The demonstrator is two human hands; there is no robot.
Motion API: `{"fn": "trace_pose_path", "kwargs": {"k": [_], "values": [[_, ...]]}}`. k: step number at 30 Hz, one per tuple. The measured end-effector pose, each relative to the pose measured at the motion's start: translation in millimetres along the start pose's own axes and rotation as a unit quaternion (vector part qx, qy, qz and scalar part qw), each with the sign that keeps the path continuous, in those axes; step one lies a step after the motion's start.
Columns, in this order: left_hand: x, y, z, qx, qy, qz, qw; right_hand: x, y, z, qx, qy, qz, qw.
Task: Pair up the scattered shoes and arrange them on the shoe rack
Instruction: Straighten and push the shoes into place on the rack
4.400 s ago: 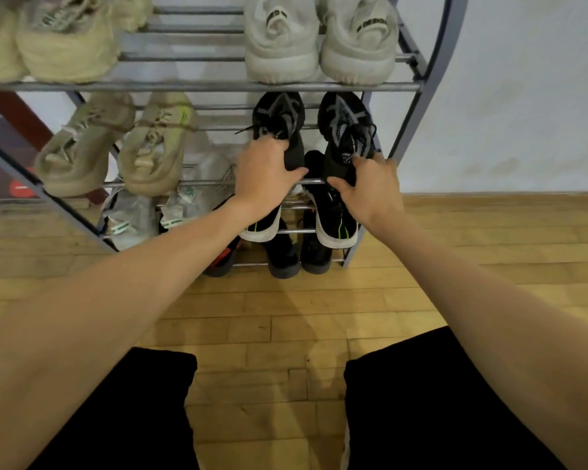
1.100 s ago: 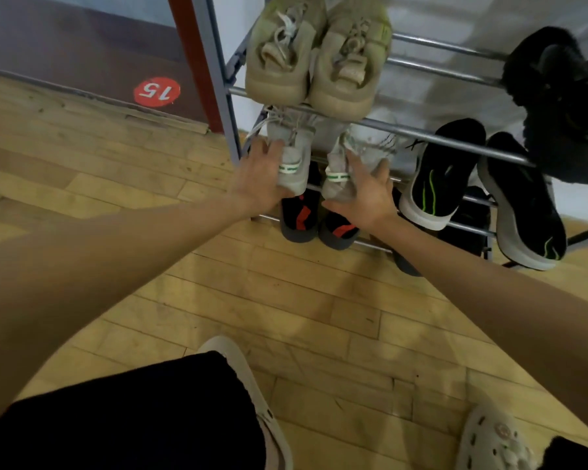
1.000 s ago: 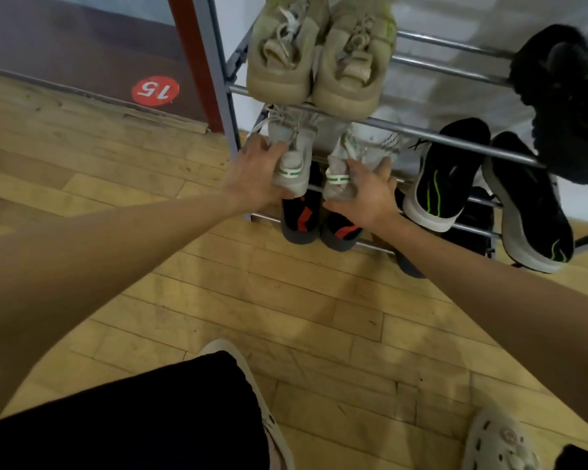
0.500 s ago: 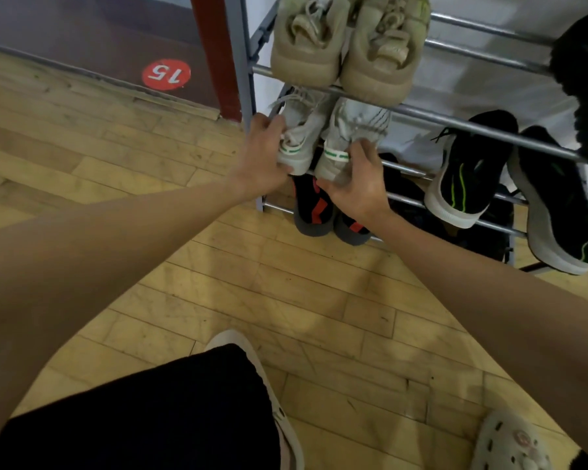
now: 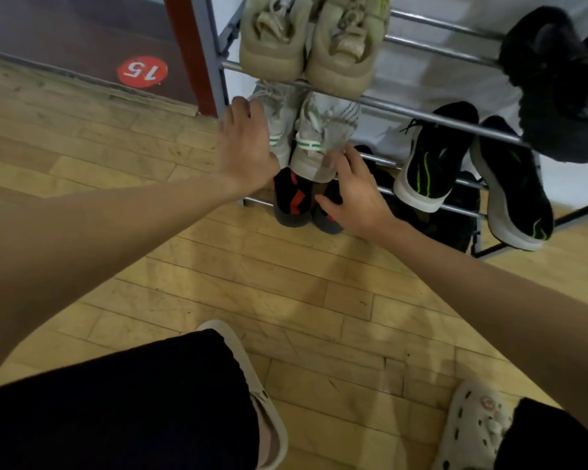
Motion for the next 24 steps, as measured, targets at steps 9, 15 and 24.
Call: {"fn": "trace_pose_path", "kwargs": {"k": [9, 15, 24], "values": [[-73.6, 15.7, 34.0, 0.06, 0.271, 0.021, 0.96, -76.4, -70.1, 96.8, -0.134, 0.059, 0.08, 0.986], [-141.9, 52.7, 28.6, 0.127, 0.239, 0.114, 0.956, -135.5, -93.4, 125.5, -0.158, 0.221, 0.152, 0.95], [-194.6, 98.2, 16.6, 0.153, 0.147, 0.118, 0.97, -177.9, -95.8, 142.9, -0.043, 0.293, 0.145, 0.944]]}}
Point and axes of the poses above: each hand's wrist, its own z-axis away from the middle knuckle, its own y-axis out of the palm, x = y × z, the point moved 1 cm from there along -z, towards the middle knuckle
